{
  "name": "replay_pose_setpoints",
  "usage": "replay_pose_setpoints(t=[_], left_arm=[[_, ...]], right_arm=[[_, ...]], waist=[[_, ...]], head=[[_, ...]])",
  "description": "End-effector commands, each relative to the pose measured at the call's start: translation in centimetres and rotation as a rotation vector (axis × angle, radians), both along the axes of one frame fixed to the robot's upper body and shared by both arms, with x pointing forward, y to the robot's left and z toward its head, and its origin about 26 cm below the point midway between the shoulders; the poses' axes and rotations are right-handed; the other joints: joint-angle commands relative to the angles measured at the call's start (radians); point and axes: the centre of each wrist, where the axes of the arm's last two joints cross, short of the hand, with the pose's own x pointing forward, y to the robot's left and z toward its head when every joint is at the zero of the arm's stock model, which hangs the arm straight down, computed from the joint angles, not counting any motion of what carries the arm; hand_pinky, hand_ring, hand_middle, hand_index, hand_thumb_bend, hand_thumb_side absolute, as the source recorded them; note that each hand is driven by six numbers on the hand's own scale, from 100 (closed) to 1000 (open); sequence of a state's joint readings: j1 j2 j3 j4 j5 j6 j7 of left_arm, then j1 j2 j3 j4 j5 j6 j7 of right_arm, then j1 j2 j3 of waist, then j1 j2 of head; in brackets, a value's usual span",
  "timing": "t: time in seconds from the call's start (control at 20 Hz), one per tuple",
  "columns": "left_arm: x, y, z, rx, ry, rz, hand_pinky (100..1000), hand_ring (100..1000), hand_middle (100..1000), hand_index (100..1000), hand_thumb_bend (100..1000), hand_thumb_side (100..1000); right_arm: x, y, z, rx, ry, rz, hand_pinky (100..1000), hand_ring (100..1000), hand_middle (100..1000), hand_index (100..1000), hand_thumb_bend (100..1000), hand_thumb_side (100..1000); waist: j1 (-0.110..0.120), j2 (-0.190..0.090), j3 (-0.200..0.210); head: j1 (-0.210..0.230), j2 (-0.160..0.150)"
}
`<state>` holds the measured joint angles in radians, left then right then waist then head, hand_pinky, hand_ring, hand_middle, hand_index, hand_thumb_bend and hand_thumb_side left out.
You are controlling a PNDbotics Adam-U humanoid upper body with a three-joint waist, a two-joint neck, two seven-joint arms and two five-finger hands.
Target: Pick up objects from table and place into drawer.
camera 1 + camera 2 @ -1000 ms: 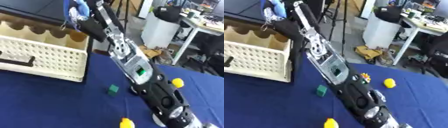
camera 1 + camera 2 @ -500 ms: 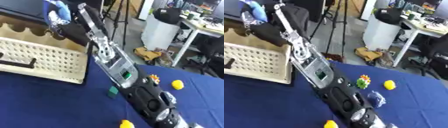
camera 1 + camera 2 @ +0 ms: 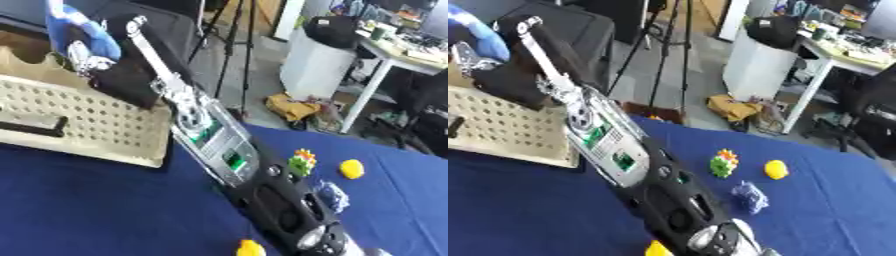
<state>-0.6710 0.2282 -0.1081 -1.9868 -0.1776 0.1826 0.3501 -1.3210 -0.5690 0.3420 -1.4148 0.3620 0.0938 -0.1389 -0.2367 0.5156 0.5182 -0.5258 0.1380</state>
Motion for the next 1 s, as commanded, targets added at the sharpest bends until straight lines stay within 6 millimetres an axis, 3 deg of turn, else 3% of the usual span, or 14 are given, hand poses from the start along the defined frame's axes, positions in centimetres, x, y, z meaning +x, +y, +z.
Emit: replay_pose_setpoints(t=[0.05,0.15,0.35,0.55,1.0], left_arm=[[-0.4,-0.2,0.6,0.007,-0.026,-0.014,446,615,753,873,100,1000],[-0.4,-0.2,0.6,0.009,-0.027,-0.013,446,615,753,872,100,1000],[-0.3,-0.2,0.5,0.013,-0.022,-0.011,445,615,753,870,100,1000],[-0.4,-0.2,0.3,0.022,-0.014,-0.015,444,615,753,870,100,1000],[-0.3,0.0,0.0,0.046,0.006,-0.015,445,617,754,870,100,1000]], right_arm=[[0.3,-1.6,1.1,0.045,-0.111,-0.125,564,689,525,722,198,627],[0.7,-1.9,1.0,0.062,-0.161,-0.184,592,734,595,820,248,641],[1.0,-1.9,0.7,0.048,-0.189,-0.222,606,746,606,817,280,681],[0.5,-1.5,0.9,0.043,-0.170,-0.191,602,732,584,791,255,688],[-2.9,-1.7,3.8,0.219,-0.170,-0.031,589,710,574,744,234,666]], waist=[[0.011,-0.019,-0.001],[0.011,-0.017,-0.004],[0.011,-0.016,-0.007],[0.011,-0.023,-0.011],[0.011,-0.063,-0.022]], head=[[-0.005,-0.015],[-0.005,-0.016],[-0.006,-0.012],[-0.004,-0.002],[0.003,0.029]])
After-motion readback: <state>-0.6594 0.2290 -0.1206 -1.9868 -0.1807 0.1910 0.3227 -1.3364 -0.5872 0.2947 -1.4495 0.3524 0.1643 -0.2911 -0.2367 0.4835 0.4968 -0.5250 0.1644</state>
